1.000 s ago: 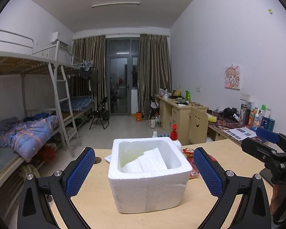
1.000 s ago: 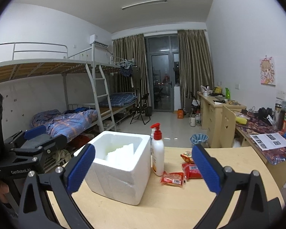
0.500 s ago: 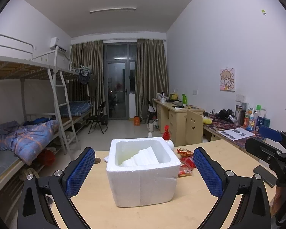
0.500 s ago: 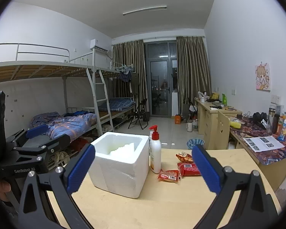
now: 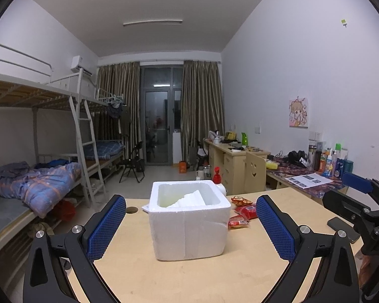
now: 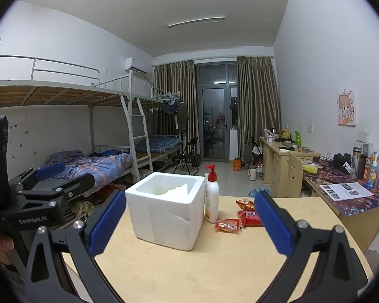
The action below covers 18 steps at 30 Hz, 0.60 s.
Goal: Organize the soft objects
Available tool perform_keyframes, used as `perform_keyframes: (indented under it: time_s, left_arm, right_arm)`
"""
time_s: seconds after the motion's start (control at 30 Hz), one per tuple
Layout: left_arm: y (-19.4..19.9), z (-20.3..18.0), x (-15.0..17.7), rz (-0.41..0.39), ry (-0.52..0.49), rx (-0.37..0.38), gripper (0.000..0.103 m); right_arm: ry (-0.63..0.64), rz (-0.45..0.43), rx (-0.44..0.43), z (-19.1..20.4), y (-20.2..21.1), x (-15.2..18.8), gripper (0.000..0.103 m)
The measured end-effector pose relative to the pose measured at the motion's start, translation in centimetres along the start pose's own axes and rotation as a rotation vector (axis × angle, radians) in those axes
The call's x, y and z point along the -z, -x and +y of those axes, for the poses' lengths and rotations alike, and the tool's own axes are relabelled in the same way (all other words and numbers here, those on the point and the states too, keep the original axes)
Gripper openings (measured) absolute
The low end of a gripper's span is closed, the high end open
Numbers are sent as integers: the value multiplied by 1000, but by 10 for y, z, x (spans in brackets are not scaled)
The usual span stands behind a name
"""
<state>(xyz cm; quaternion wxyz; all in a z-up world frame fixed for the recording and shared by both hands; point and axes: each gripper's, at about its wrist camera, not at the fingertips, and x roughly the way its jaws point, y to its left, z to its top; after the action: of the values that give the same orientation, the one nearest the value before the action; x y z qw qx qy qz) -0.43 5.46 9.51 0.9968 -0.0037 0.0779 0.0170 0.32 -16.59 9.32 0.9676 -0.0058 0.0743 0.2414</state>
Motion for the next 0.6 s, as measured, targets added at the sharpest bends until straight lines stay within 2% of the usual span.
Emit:
perform_keyframes:
  time_s: [0.3,0.6]
  left_arm:
    - [34,-2,14,-26,-8,-1,103]
    - [48,-6,24,-29,-10,15,103]
  right_arm:
    - [8,0,-6,11,18,14,103]
    - [8,-1,-9,18,30,24,103]
